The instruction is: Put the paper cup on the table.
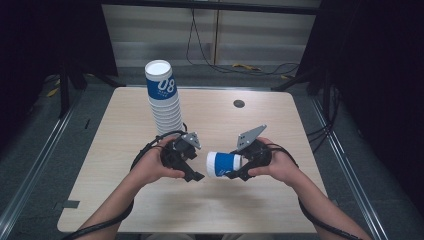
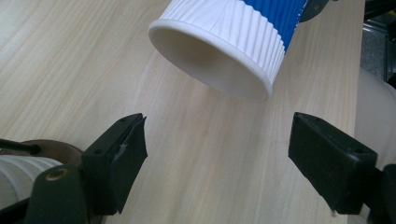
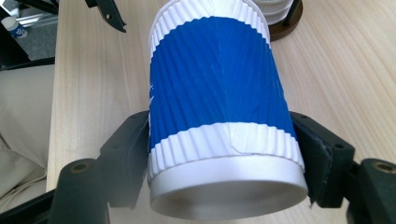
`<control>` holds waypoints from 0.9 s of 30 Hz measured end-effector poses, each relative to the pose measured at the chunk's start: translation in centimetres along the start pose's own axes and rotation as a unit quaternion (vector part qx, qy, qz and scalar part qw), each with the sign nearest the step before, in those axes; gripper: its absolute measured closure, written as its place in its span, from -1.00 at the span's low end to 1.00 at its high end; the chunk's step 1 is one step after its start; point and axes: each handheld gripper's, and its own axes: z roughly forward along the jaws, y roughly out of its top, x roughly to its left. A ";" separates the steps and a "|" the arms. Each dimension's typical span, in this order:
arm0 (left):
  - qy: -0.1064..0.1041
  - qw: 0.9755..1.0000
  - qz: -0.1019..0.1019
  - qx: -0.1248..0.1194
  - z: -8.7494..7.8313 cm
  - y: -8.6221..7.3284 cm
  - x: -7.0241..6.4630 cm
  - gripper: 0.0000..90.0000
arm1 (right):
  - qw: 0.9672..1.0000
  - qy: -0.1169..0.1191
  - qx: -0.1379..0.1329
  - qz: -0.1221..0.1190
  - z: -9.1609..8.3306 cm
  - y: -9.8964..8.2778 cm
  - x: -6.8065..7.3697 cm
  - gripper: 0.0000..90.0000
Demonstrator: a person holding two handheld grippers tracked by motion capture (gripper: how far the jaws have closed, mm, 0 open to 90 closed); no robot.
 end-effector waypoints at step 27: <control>-0.008 0.998 -0.022 -0.061 0.0 -0.3 0.2 -0.59 | 0.999 0.003 -0.039 0.009 -0.4 -0.5 0.2 -0.40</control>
